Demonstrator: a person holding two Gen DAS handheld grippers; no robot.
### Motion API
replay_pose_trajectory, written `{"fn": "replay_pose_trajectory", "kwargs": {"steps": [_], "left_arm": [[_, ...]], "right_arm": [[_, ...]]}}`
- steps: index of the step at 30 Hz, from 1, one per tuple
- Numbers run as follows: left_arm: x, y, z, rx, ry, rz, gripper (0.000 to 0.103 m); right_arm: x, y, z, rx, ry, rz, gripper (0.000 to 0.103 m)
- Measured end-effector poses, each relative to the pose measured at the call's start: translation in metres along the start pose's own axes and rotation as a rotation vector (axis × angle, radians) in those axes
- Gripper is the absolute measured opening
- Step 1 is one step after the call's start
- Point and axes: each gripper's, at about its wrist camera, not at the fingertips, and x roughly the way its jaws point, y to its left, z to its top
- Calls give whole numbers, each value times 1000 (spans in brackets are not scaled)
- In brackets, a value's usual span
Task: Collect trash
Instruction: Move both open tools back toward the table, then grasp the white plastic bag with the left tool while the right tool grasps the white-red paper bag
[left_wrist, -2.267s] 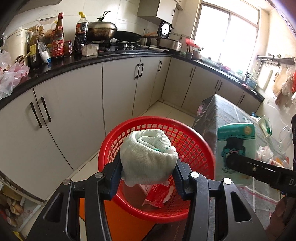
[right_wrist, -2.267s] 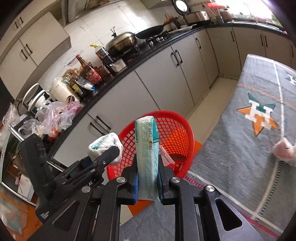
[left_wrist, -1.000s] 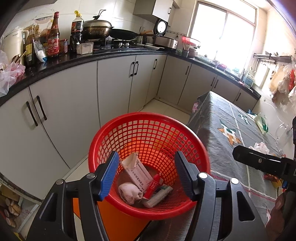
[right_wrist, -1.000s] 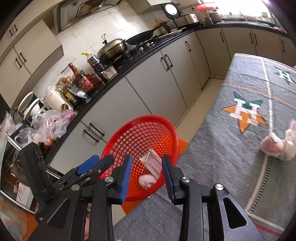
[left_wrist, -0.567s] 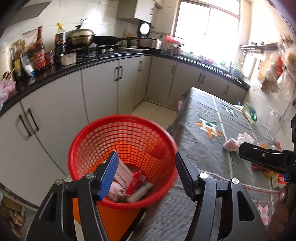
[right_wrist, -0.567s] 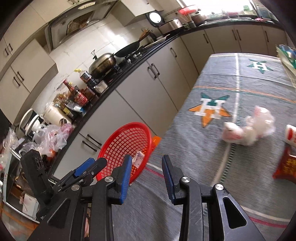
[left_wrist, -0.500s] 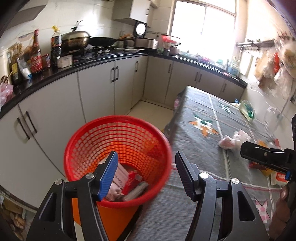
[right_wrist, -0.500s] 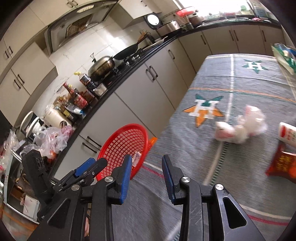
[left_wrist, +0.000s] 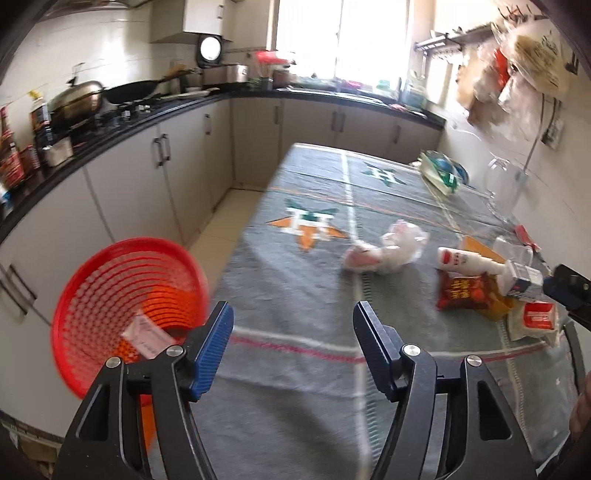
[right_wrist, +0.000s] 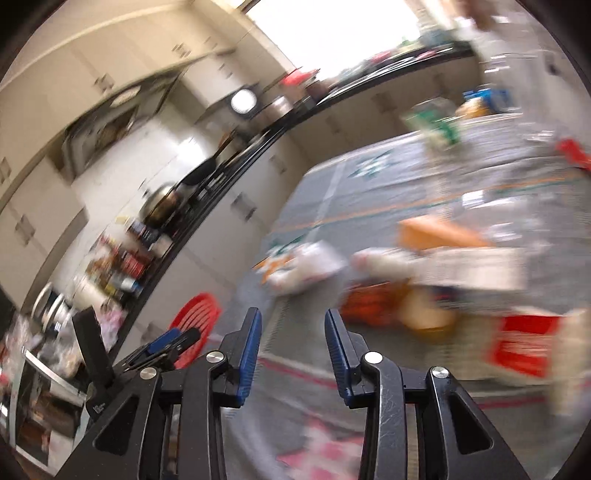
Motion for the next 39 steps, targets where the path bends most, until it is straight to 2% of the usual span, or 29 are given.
{"fn": "replay_pose_trajectory", "kwargs": {"steps": [4, 7, 9, 11, 14, 17, 21, 23, 25, 26, 28, 31, 35, 38, 39], "left_arm": [[19, -22, 19, 27, 29, -59, 70], [40, -40, 36, 61, 53, -79, 70], [52, -55, 48, 103, 45, -105, 75], [65, -68, 58, 148, 31, -68, 76], [88, -88, 67, 224, 40, -69, 78], [113, -99, 66, 294, 104, -90, 78], [141, -109, 55, 374, 154, -33, 78], [147, -112, 50, 394, 138, 9, 78], [149, -115, 48, 400, 124, 30, 73], [150, -116, 48, 394, 117, 37, 68], [148, -117, 47, 384, 106, 64, 51], [142, -115, 45, 354, 103, 62, 50], [126, -113, 37, 328, 89, 54, 48], [114, -107, 30, 288, 97, 11, 48], [111, -106, 27, 282, 97, 2, 47]], "right_arm": [[-44, -51, 3, 96, -81, -63, 47], [-63, -80, 0, 162, -110, -73, 47], [-72, -97, -1, 202, -125, -78, 47], [-77, -108, 0, 225, -135, -80, 47], [-86, -123, -1, 252, -150, -90, 47], [-93, -137, -3, 282, -162, -92, 47], [-102, -152, -6, 312, -173, -121, 47], [-101, -157, -7, 325, -165, -135, 47], [-94, -165, -9, 345, -143, -139, 47], [-91, -168, -9, 351, -137, -135, 47], [-82, -171, -11, 357, -117, -137, 47], [-72, -171, -15, 357, -75, -99, 39], [-71, -145, -25, 258, -13, -83, 39], [-70, -117, -45, 158, 85, 4, 41], [-71, -112, -49, 138, 88, 17, 46]]}}
